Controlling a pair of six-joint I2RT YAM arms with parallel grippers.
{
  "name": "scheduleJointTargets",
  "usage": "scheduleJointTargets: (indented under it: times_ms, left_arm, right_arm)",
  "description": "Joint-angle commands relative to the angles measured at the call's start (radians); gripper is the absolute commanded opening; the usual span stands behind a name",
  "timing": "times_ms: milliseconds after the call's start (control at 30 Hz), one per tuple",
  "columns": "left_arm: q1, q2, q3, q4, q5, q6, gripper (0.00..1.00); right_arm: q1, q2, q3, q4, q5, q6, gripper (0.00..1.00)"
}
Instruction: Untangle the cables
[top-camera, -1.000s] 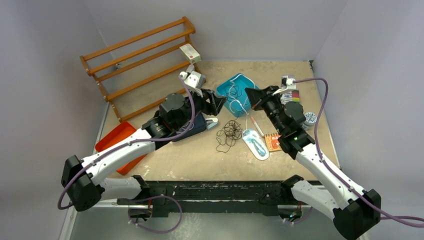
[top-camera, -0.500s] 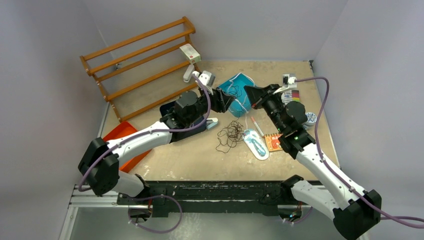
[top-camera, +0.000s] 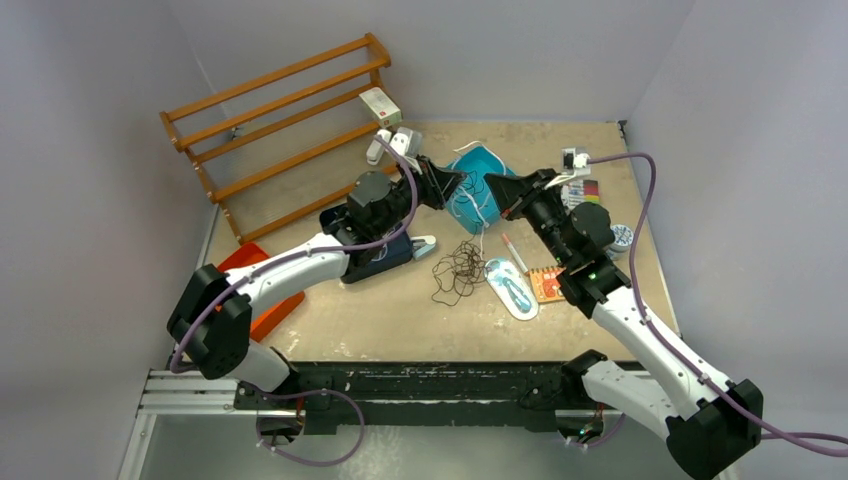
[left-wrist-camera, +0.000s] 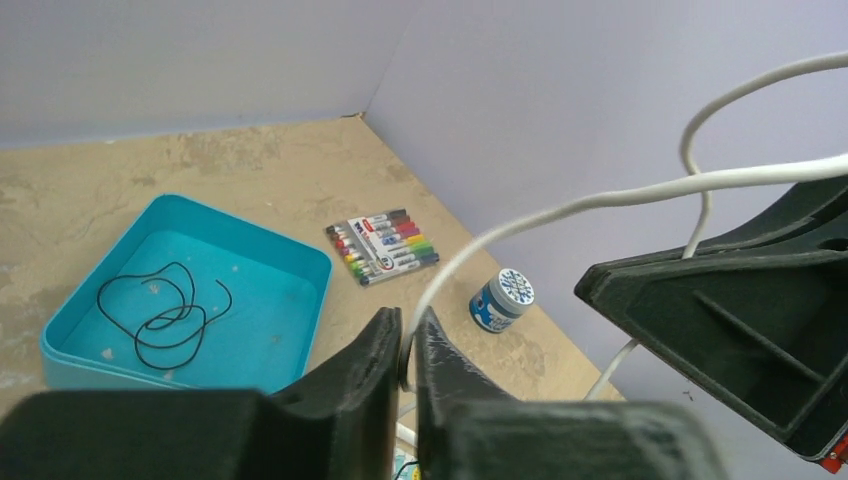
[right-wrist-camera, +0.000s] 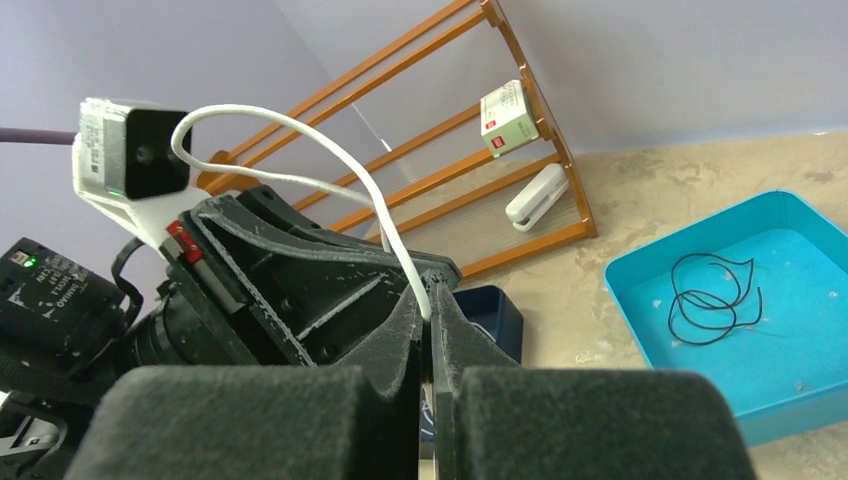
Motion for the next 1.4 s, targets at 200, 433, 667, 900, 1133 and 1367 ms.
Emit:
scheduleJointTargets:
  times_ms: [200,433,667,900,1133,1367]
  left_arm:
    - [0.016,-0.05,0.084,-0.154,-0.068,0.063,0.0]
    - [0.015,-0.101,0.094,-0.402,-0.208,0.156,0.0]
    - [0.014,-0.116,0.134,-0.543,-0.231,0.212,0.0]
    - [0.012,-0.119,0.207,-0.685,-0.305,0.294,0.0]
    - [-0.003,-0.098,0.294,-0.867,-0.411,0.398,0.0]
    - [-0.034,-0.089,0.33,-0.947,-0.492,0.453,0.0]
  right_arm:
    - [0.0,-0.065,0.052,-0.061,0.142,-0.095,0.0]
    - [-0.001,-0.112,0.088,-0.157,0.286,-0.232,0.0]
    - [-0.001,-0.085,0.138,-0.185,0.275,-0.34,0.0]
    - [-0.001,-0.038,0.205,-0.26,0.364,-0.444,0.0]
    - [-0.001,-0.02,0.261,-0.282,0.565,-0.52,0.0]
    - [-0.001,-0.024,0.272,-0.258,0.547,-0.577,0.0]
